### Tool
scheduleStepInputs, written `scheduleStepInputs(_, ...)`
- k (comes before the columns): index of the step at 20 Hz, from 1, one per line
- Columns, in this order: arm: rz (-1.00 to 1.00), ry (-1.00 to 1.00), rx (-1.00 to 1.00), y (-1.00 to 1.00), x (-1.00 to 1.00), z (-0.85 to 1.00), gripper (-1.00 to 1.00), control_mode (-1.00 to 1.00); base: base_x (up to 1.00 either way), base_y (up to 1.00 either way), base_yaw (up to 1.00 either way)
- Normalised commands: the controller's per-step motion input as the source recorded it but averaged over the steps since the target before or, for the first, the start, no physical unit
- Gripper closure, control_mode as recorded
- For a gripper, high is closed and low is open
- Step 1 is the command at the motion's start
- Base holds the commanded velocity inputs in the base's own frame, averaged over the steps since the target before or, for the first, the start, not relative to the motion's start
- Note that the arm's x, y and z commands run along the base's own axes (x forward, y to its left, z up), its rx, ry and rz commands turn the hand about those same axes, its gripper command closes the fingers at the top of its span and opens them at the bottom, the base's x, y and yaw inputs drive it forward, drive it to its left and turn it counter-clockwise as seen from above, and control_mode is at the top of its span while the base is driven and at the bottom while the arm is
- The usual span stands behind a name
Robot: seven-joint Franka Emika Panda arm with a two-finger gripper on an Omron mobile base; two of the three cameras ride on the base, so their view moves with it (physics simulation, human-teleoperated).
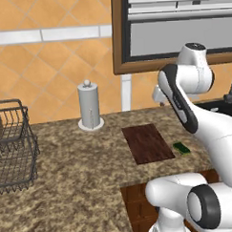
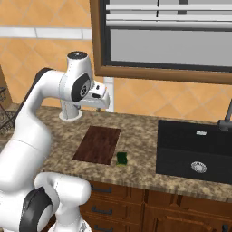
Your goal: Pick up the sponge from the counter and clean the cutting board by briefly scrubbing or pressing down on the cutting board. Once finished, release the sponge.
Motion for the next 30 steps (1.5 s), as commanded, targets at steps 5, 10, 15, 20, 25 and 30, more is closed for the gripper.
scheduleStepInputs(5,0.0,0.0,-0.15,-0.47,0.0,-0.55,-1.0,-1.0,0.0,0.0,0.0)
scheduleStepInputs(10,0.0,0.01,-0.17,-0.6,0.0,-0.58,-1.0,-1.0,0.0,0.0,0.0)
scheduleStepInputs(15,0.0,0.0,-0.01,-0.81,0.0,-0.3,-1.0,-1.0,0.0,0.0,0.0)
scheduleStepInputs(20,0.0,0.0,0.02,-0.34,0.0,-0.47,-1.0,-1.0,0.0,0.0,0.0)
scheduleStepInputs(25,0.0,-0.05,0.0,0.45,0.0,-0.39,-1.0,-1.0,0.0,0.0,0.0)
scheduleStepInputs(30,0.04,-0.01,0.0,0.35,0.03,-0.22,-1.0,-1.0,0.0,0.0,0.0)
